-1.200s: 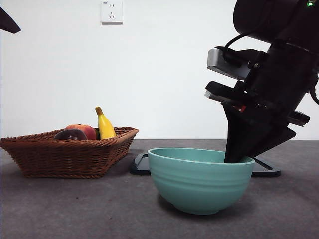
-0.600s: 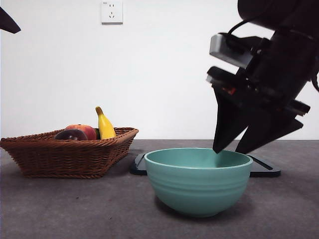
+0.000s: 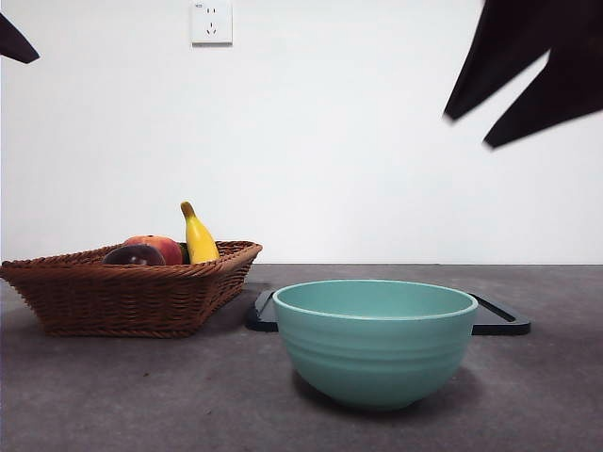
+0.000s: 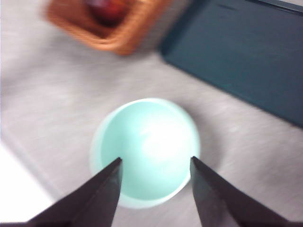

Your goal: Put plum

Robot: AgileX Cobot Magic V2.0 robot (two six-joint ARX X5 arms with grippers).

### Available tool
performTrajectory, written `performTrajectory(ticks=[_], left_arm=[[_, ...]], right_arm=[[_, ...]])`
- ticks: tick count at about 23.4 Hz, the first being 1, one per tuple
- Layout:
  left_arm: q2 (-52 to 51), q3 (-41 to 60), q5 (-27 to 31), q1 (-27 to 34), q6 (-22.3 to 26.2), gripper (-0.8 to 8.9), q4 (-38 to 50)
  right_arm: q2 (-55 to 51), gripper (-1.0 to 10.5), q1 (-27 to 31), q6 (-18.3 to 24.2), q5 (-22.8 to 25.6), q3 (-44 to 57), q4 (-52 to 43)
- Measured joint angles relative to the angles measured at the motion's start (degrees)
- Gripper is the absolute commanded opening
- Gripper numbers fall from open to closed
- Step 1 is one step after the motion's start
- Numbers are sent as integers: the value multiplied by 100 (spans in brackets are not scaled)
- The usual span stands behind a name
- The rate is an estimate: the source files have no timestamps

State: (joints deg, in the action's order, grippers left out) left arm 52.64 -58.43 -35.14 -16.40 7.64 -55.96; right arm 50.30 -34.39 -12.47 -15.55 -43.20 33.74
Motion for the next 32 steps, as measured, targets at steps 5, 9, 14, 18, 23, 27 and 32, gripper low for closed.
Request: performTrajectory(ticks=[5,9,14,18,23,27,32], left_arm=[[0,0,0,0,0,403,-177],[0,0,0,0,0,403,-245],[0,0,0,0,0,403,-297],[0,0,0,0,0,403,-299],[0,0,0,0,0,403,-299],[0,0,0,0,0,376,-299],[0,0,0,0,4,27,-297]], right_arm=[[-855,227,0,0,-645,-7,962],[-1176,227,0,2,-833,-7,1609],[-1224,226,0,2,-833,-7,1681],[-1224,226,0,2,-833,-7,1681],[-1224,226,0,2,-833,-7,1681],[-1224,225,0,2,-831,-7,1681],[-1224,21,0,2,-833,-7,1681]])
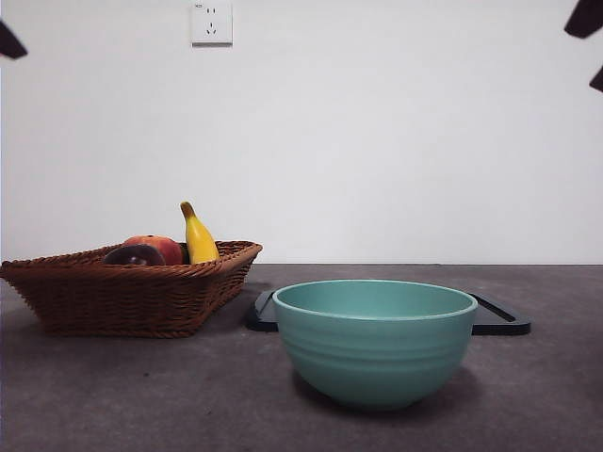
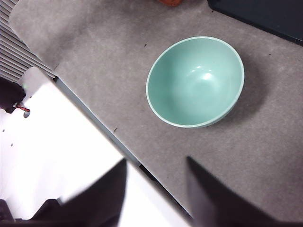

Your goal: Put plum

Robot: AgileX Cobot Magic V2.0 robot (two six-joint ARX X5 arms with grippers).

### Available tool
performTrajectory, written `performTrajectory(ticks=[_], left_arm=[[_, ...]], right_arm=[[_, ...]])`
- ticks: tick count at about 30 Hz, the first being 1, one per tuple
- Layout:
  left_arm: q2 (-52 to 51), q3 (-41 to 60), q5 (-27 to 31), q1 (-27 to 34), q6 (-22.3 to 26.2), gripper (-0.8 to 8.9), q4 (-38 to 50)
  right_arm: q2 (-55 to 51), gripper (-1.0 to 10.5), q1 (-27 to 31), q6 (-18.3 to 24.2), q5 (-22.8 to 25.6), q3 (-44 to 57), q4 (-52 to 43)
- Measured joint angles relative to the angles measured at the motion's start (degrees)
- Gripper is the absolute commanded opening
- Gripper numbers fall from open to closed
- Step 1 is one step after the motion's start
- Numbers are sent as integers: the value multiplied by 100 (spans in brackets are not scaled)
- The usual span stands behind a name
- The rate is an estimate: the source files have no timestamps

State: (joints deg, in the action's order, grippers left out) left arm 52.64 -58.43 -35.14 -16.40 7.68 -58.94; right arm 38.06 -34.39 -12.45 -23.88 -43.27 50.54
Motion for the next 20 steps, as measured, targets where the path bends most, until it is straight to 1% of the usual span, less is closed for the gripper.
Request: performTrajectory(ticks=[1,20], left_arm=[[0,0,0,0,0,5,-2],[0,0,0,0,-2,9,0]], right_arm=[[0,5,0,0,2,0,0],[0,6,0,22,2,0,-17]])
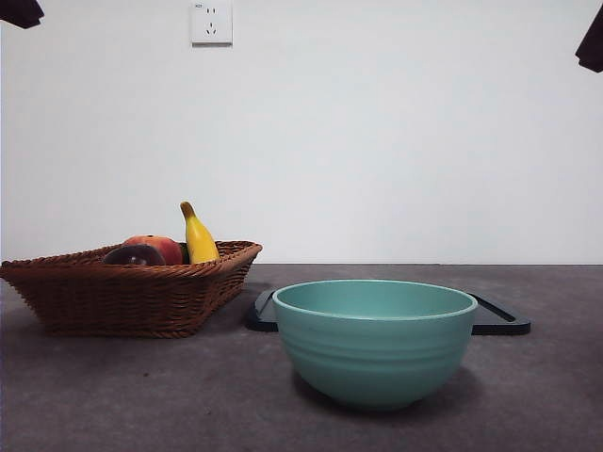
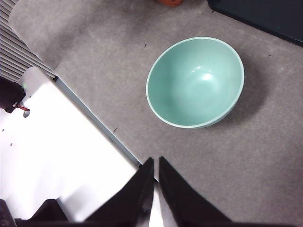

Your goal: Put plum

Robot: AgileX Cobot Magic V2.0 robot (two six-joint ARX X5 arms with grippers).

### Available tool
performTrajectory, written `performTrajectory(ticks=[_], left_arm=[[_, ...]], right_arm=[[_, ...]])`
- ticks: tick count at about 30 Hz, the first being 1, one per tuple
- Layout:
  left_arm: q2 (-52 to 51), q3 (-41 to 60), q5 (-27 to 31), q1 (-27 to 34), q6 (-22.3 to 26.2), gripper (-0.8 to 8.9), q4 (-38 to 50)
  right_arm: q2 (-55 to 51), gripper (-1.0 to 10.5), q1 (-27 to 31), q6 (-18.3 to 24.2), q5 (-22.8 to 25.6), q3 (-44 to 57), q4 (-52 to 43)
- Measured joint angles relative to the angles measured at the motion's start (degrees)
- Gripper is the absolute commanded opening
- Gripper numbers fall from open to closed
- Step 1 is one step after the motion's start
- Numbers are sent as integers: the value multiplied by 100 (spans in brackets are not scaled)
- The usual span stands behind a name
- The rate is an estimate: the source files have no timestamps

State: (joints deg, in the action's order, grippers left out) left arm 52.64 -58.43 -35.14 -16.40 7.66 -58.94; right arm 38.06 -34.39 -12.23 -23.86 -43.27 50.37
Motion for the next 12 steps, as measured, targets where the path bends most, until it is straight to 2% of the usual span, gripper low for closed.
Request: performTrajectory(ticks=[12], left_arm=[[0,0,0,0,0,9,0]], right_arm=[[0,6,0,0,0,0,-46]])
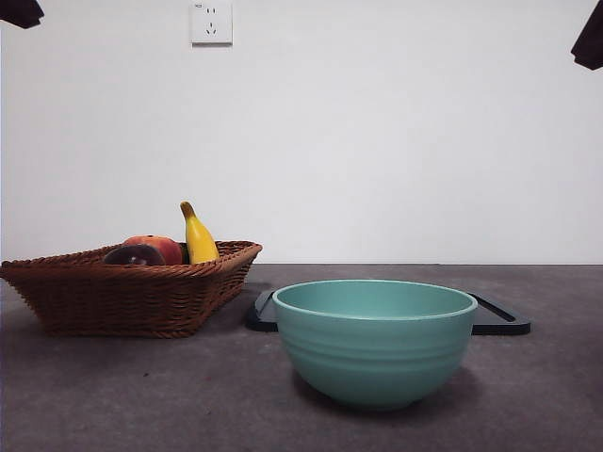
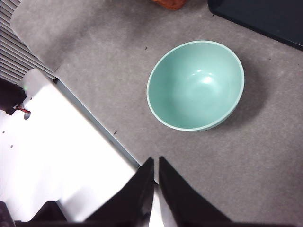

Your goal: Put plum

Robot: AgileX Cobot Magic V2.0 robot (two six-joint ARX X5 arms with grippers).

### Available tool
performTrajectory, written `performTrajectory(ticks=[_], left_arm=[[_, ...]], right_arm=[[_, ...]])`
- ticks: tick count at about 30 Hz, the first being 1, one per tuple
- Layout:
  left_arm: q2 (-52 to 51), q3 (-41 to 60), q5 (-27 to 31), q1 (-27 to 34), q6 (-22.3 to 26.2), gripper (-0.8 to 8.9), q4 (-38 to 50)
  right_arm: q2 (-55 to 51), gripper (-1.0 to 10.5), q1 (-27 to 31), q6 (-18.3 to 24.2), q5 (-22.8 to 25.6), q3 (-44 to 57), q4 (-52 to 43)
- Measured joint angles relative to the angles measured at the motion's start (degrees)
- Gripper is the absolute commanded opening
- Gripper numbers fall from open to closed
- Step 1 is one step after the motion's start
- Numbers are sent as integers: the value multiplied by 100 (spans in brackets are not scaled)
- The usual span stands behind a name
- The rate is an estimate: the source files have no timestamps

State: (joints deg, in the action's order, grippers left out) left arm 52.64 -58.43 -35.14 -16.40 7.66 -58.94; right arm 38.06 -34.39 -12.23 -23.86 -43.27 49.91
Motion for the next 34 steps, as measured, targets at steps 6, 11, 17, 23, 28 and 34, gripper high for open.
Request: performTrajectory(ticks=[6,11,17,23,28,34], left_arm=[[-90,0,2,2,31,9,125],[-555,81,2,284,439,9,1294],[-1694,1126,675,866,643,9,4159],[-2944,2570,2133,1300,485,9,5571],[-3759,3611,2634,1578,332,9,5619],[-4638,4610,2645,1823,127,9,5628]], right_arm=[[0,6,0,0,0,0,0],[0,6,0,0,0,0,0],[0,6,0,0,0,0,0],[0,6,0,0,0,0,0],[0,6,0,0,0,0,0],[0,6,0,0,0,0,0]])
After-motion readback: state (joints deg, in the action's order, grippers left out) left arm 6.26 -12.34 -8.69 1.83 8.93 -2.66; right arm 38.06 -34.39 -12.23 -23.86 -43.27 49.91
